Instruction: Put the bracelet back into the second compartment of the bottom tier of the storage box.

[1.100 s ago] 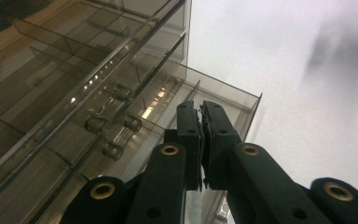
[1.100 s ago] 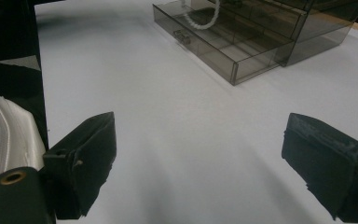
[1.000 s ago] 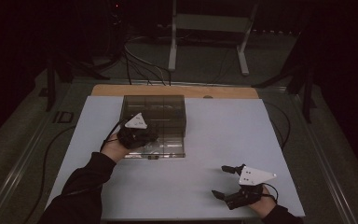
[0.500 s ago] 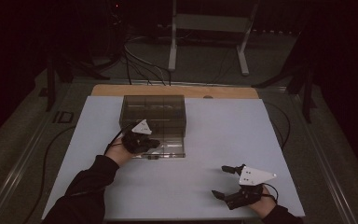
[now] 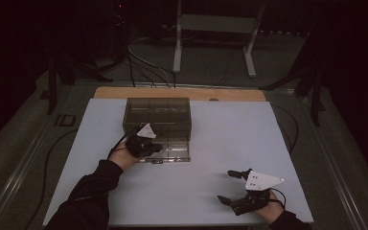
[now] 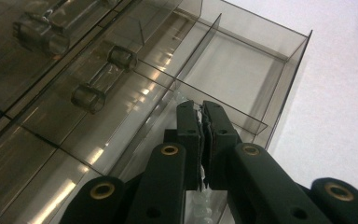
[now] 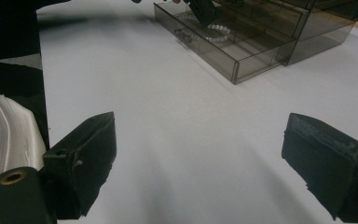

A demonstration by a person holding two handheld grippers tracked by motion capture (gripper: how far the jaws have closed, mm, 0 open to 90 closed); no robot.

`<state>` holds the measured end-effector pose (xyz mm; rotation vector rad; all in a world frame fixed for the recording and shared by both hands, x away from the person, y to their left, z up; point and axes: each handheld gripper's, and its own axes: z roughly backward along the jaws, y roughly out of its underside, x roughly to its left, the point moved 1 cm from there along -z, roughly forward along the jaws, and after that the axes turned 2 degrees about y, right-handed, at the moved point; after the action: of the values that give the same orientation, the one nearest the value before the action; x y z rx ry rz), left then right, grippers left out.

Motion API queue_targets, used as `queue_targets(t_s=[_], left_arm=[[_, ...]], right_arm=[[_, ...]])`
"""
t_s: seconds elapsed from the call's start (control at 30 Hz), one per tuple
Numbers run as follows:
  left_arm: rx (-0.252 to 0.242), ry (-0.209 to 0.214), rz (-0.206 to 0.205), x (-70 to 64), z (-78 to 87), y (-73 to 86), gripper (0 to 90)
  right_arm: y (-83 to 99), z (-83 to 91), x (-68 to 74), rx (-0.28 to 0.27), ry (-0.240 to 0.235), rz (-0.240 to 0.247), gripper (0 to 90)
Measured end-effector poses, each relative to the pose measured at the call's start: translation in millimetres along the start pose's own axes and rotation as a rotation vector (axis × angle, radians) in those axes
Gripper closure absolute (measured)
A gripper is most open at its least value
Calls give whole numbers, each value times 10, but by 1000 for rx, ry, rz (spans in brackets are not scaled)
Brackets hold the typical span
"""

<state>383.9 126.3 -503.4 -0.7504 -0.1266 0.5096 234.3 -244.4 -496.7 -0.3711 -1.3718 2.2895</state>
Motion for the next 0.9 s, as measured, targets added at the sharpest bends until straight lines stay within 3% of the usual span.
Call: queue_targets(t_s=[0.2,0.3,0.33,0.43,0.63,0.73,0.77,0.9], left_arm=[[-14,41,-1,-8,-14,-19,812],[-19,35,-2,-11,-11,-24,757],[-38,50,-3,-11,11,-36,704],[-68,32,-6,-37,53,-58,546],[-111,69,-32,-115,155,-116,412],[-110,76,-35,-145,183,-134,371],[-99,73,-39,-178,206,-149,303],[-88,88,-24,-227,253,-166,165]], right_arm=[[3,-2,-1,3,-1,0,99],[3,-2,-1,3,-1,1,99],[2,-2,0,3,-1,1,99],[2,-1,1,3,-2,1,99],[0,-1,4,2,-2,1,98],[0,0,4,1,-2,1,99],[-1,0,4,1,-2,1,99],[-3,0,4,0,-2,1,99]])
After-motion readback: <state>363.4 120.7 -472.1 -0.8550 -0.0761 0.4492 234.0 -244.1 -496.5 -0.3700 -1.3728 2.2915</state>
